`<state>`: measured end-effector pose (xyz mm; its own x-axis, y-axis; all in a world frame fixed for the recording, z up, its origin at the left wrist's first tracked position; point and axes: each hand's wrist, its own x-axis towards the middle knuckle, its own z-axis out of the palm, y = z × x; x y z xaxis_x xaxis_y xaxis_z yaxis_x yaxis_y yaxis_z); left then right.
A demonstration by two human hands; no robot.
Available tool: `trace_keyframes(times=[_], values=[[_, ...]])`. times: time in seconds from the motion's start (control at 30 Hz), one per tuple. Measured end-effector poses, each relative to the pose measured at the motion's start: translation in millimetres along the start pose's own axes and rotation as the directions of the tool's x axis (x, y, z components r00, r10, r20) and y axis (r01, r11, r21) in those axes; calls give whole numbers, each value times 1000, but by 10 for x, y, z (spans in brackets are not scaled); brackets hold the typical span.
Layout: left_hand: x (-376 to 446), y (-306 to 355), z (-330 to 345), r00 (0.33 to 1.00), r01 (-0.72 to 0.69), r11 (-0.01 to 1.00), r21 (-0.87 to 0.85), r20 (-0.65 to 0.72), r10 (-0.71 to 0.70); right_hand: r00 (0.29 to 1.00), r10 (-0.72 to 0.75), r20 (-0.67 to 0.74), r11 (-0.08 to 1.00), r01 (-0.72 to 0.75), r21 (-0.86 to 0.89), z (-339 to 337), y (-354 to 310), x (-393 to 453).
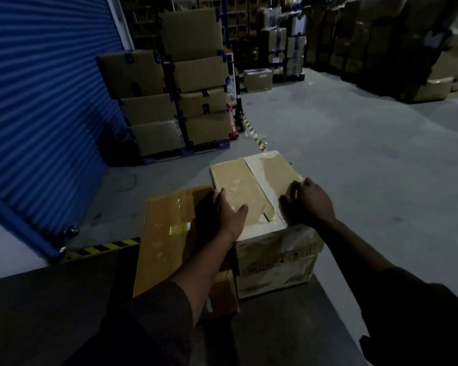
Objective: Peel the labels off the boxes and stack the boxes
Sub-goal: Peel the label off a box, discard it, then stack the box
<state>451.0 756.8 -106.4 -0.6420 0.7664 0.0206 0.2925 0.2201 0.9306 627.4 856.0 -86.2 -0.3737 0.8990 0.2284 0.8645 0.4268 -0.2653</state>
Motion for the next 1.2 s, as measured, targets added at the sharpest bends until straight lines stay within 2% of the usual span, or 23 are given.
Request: trace_keyframes(times=[0.1, 0.17, 0.3, 0.37, 0.47, 0.63, 0.77, 0.9, 1.03, 1.1, 1.2], values=[[-97, 67, -67, 999, -40, 999, 17, -1, 40, 999, -44, -3, 999, 44, -14, 21, -47, -88], [-198, 123, -145, 998, -70, 997, 26, 3, 70, 996, -85, -26, 994, 86, 64, -21, -195, -185], [-459, 140, -568, 988, -147, 989, 19, -41, 147, 953, -214, -213, 933, 264, 244, -59, -845, -515], [-614, 108, -857, 975, -196, 979, 63, -99, 201, 938, -246, -246, 900, 315, 301, -70, -1227, -684], [-832, -64, -1344, 951, -213, 973, 85, -212, 226, 935, -300, -189, 825, 354, 440, -4, -1845, -977], [-1239, -538, -2295, 905, -172, 981, 87, -379, 193, 911, -391, -129, 732, 393, 557, 258, -2835, -1566], [-1601, -1000, -3077, 865, -93, 993, 68, -488, 114, 852, -522, -47, 636, 426, 643, 479, -3554, -2012], [-1932, -1543, -3855, 813, -17, 998, 59, -581, 48, 802, -598, 12, 604, 440, 664, 736, -4337, -2524], [-2250, -2010, -4668, 756, 46, 998, 45, -654, -5, 786, -612, 87, 591, 381, 710, 938, -5139, -3062], [-2410, -2194, -5112, 734, 48, 997, 55, -679, 2, 785, -608, 120, 586, 342, 734, 1022, -5540, -3322], [-2625, -2350, -5791, 684, 25, 986, 167, -722, 105, 768, -630, 115, 537, 325, 779, 1068, -6169, -3640]])
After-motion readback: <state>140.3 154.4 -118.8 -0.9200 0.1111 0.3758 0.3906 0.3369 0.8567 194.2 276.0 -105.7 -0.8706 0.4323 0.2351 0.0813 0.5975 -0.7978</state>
